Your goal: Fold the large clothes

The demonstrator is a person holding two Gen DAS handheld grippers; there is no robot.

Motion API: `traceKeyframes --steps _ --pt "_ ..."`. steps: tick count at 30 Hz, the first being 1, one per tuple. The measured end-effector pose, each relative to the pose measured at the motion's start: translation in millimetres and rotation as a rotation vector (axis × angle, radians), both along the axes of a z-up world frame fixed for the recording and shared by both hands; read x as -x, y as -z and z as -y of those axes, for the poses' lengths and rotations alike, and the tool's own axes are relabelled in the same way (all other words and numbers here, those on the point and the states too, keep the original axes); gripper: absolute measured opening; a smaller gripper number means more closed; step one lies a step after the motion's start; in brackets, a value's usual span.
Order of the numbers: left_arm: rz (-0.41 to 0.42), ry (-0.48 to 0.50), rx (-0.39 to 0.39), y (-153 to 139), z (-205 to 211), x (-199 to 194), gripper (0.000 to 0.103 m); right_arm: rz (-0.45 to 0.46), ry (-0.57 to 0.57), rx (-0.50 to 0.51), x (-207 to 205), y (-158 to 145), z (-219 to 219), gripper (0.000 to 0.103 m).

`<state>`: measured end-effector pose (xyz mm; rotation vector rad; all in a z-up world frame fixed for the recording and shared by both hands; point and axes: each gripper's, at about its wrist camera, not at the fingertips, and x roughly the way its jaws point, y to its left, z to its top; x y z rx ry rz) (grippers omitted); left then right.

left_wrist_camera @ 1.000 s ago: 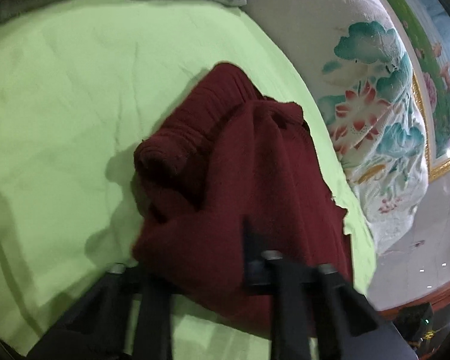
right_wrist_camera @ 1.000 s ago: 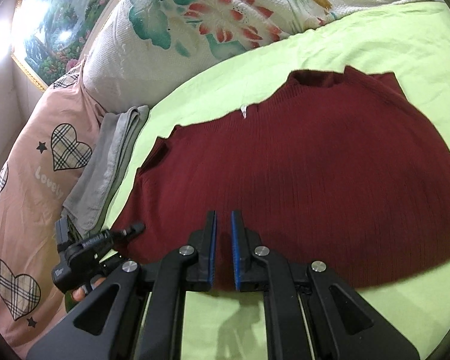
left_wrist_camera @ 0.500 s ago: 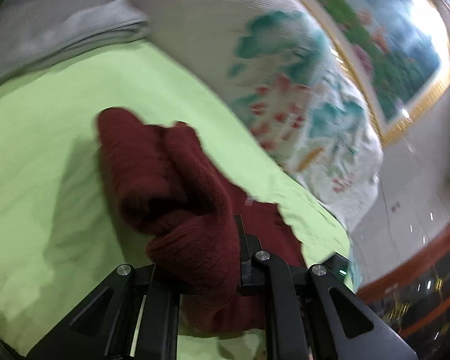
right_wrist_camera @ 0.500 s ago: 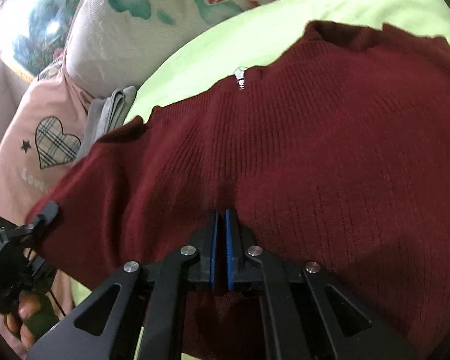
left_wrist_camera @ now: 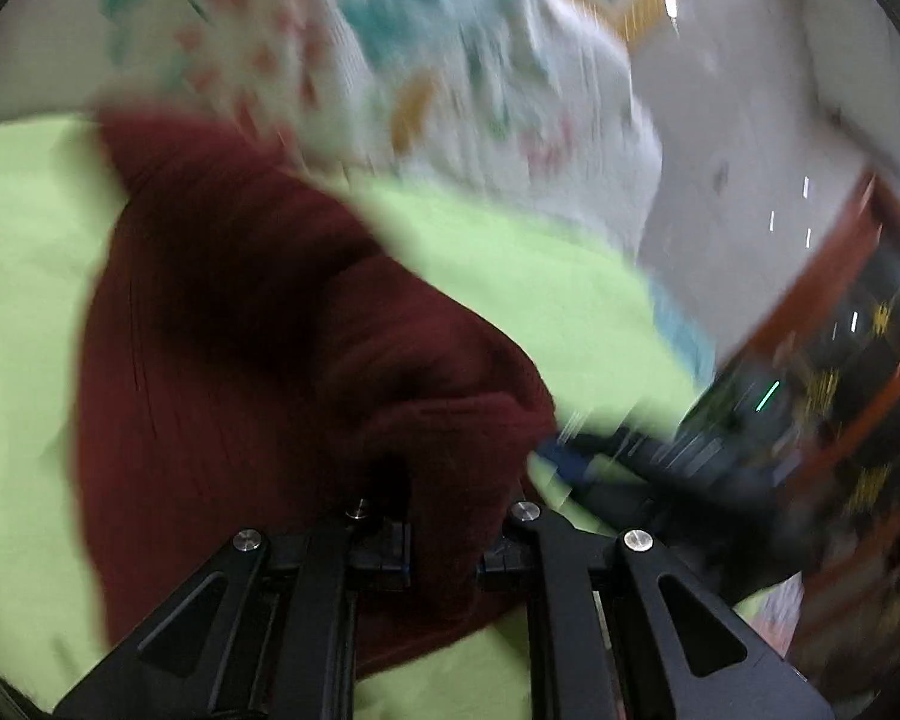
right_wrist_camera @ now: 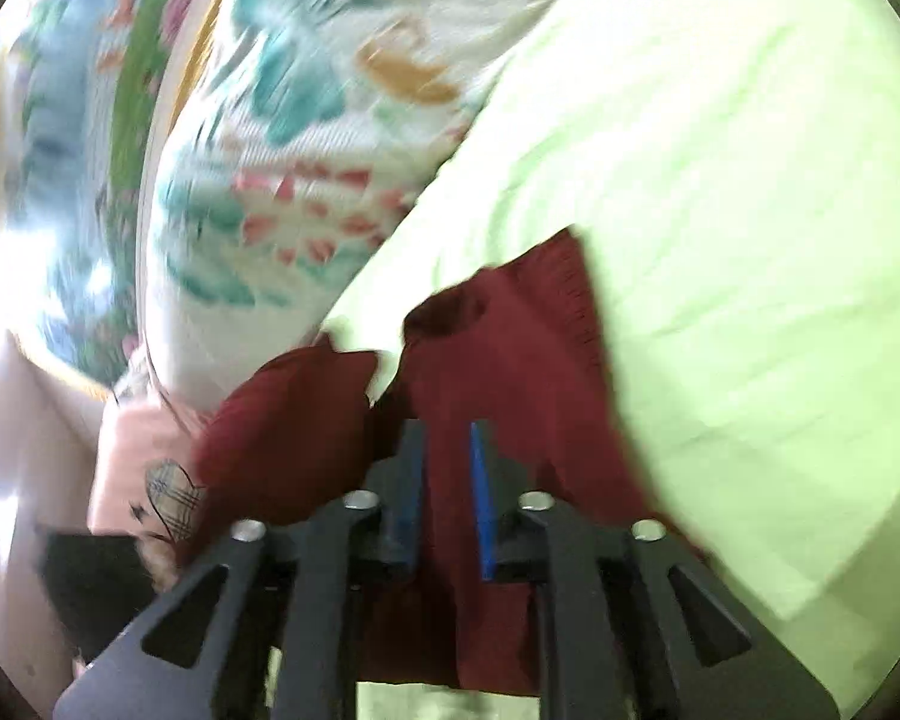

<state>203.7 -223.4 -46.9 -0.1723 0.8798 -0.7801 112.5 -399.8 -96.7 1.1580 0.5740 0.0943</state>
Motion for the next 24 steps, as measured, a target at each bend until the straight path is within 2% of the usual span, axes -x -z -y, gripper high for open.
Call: traceKeyframes --steps 2,4,9,12,14,15,19,22,23,24 --pt "-0.033 0.015 -0.053 23.5 14.2 0.8 0.011 0.005 -0.001 -0.003 7.6 -0.5 7.6 0.045" --pt "-0.042 0.007 -0.061 34.5 15.6 2.4 0.011 0.026 -0.041 0.009 9.5 -7.4 3.2 0.049" --pt "-0.051 -0.014 0.023 21.2 -1.3 0.0 0.012 0.032 -0.164 0.048 3.7 -16.2 -10.2 0.058" --pt "-0.052 -0.015 0.057 17.7 -7.7 -0.2 0.012 0.023 -0.209 0.022 4.0 -14.4 -17.3 0.061" --pt "-0.048 -0.007 0.043 18.3 -6.2 1.3 0.012 0.019 -0.234 0.012 -3.1 -14.2 -21.2 0.076" --pt "-0.051 0.003 0.032 20.2 -4.8 3.6 0.013 -0.002 -0.247 0.012 -11.6 -12.2 -23.2 0.079" --pt "-0.063 0.064 0.0 18.3 -12.2 13.3 0.018 -0.049 -0.293 -0.001 -37.6 -2.0 -29.2 0.079" --pt "-0.056 0.085 0.047 0.2 -43.6 28.5 0.023 -0.064 -0.317 0.03 -50.4 -1.1 -32.8 0.079" --pt "-0.038 0.077 0.061 -7.6 -54.6 31.4 0.029 -0.071 -0.319 0.032 -53.5 -0.1 -32.5 0.079" --pt "-0.013 0.05 0.065 -15.1 -67.0 32.5 0.039 -0.074 -0.321 0.03 -56.2 0.6 -31.7 0.079"
